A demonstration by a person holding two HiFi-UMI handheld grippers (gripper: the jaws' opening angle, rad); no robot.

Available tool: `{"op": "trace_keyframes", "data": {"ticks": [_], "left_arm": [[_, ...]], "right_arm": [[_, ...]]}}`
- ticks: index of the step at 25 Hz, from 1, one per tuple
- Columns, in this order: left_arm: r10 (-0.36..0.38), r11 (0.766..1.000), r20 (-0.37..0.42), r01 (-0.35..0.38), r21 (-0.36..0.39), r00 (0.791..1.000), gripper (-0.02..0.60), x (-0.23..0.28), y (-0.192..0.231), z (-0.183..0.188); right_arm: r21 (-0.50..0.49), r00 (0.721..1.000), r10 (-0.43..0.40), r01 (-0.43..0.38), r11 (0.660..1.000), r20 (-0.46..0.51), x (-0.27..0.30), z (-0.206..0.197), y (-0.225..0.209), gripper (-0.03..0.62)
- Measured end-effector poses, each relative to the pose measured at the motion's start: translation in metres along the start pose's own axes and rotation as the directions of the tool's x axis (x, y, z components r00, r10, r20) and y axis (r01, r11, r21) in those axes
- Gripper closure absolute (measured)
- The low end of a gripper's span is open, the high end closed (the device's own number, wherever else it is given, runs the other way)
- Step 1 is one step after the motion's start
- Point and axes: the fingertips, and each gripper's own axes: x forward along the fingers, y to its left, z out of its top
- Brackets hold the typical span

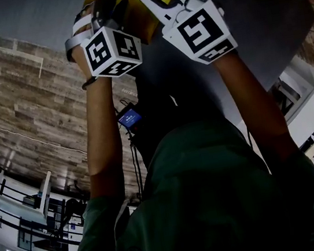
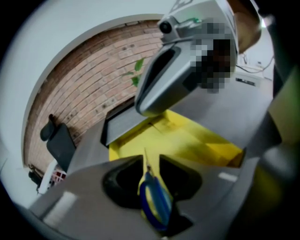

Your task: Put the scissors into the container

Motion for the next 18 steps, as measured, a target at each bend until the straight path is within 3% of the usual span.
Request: {"op": "trace_keyframes", "data": {"ticks": [2,7,18], "left_arm": [[-0.028,1.0,0.003,0.028,0.002,1.0,0.452,0.0,-0.005,0.001],[-0.045,0.999,0.031,0.044,0.01,0.999,0.451,-0.006,-0.01,0.012],[-0.003,1.0,0.052,0.001,0.03,0.999,0.451,-0.032,-0.004,0.028]], "right_arm": [[-0.001,1.0,0.001,-0.001,1.0,-0.002,0.001,0.001,0.002,0.586],[-0.004,1.0,0.005,-0.005,1.0,0.003,-0.001,0.005,0.003,0.586],[-0.026,1.0,-0.012,0.012,1.0,0.023,-0.018,0.017,0.006,0.586]]}}
